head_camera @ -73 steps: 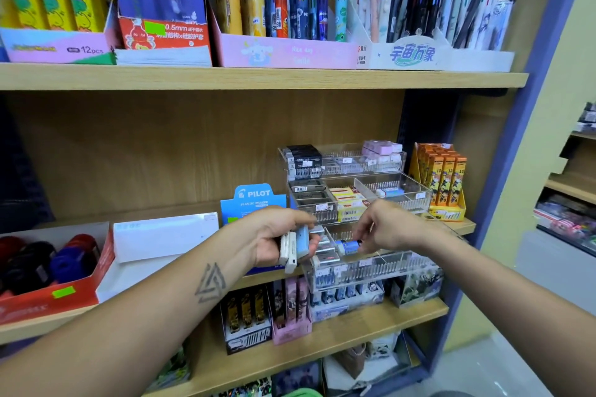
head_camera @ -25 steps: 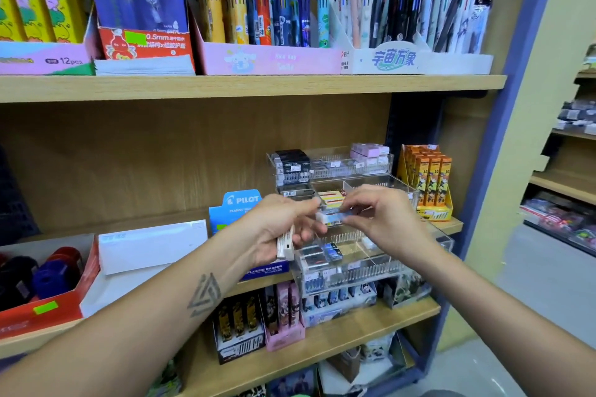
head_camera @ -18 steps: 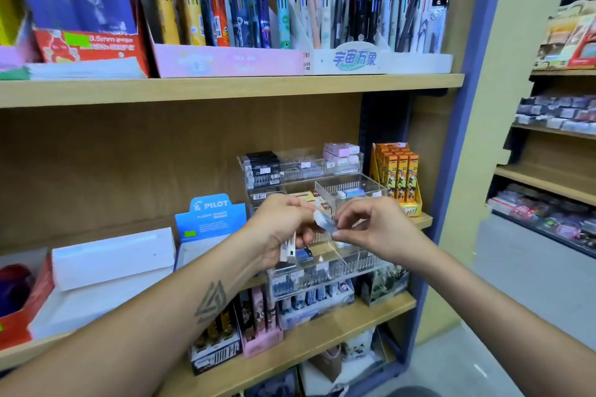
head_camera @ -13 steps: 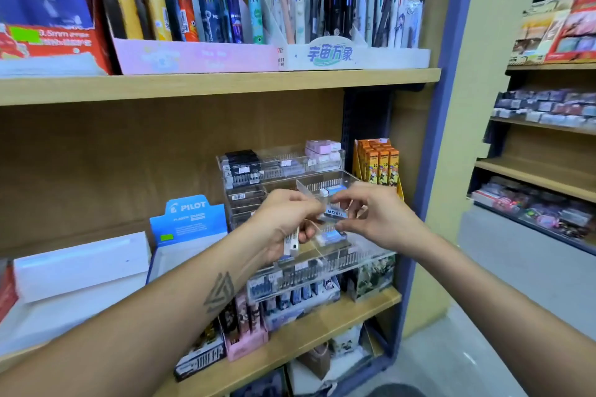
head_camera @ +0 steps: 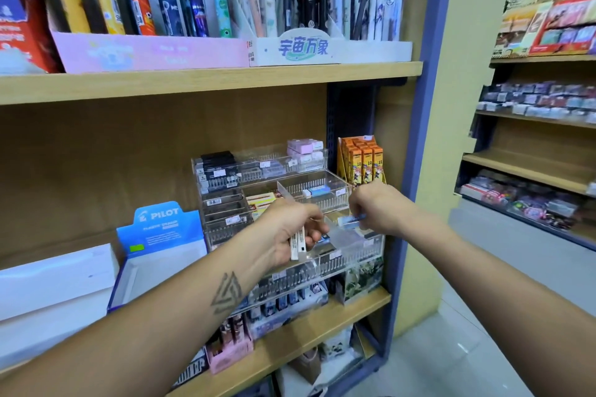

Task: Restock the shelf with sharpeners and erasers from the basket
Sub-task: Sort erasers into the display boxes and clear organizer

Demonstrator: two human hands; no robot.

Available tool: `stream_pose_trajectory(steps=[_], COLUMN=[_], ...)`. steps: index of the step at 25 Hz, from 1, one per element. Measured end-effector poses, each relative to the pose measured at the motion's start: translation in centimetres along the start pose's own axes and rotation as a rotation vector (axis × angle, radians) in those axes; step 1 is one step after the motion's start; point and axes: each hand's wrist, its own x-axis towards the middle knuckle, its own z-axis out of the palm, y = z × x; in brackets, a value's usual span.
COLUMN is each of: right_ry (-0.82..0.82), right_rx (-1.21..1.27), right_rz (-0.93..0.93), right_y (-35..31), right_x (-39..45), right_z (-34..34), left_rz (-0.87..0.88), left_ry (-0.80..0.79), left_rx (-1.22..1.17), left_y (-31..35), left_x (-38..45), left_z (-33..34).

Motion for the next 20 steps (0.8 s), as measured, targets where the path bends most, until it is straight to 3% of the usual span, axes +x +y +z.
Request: stream_pose_trajectory(steps=[12,14,15,17,19,20], right_ry=[0.075,0.160,0.174,-0.018,-0.230,-0.249], right_rx=[-0.081,0.215,0.521,1.184,1.470,1.544], right_rz=[0.003,0.020,0.056,0.109,0.116,0.115], right_y=[-2.6,-4.4,-5.9,-9.3,-12.2,-13.4], right_x=[0.7,-0.4,-1.5,-3.5,-4.7,-5.1], right_z=[1.9,0.0,-1.0,-2.6,-2.9,-2.8], left_rz=[-0.075,-0.038,-0.004,0.085,0.168,0.199], left_ry=[0.004,0.045,0.079,0.174,0.267,0.295], left_rx=[-0.230,-0.276,-0.290,-0.291,-0.297,-0.318], left_y=[0.1,0.2,0.3,0.4,0.4,0.3], left_x=[-0.3,-0.6,-0.7,-0.8,-0.9,-1.0], left_z=[-2.7,-3.4,-3.7,-4.3,-5.1,-5.5])
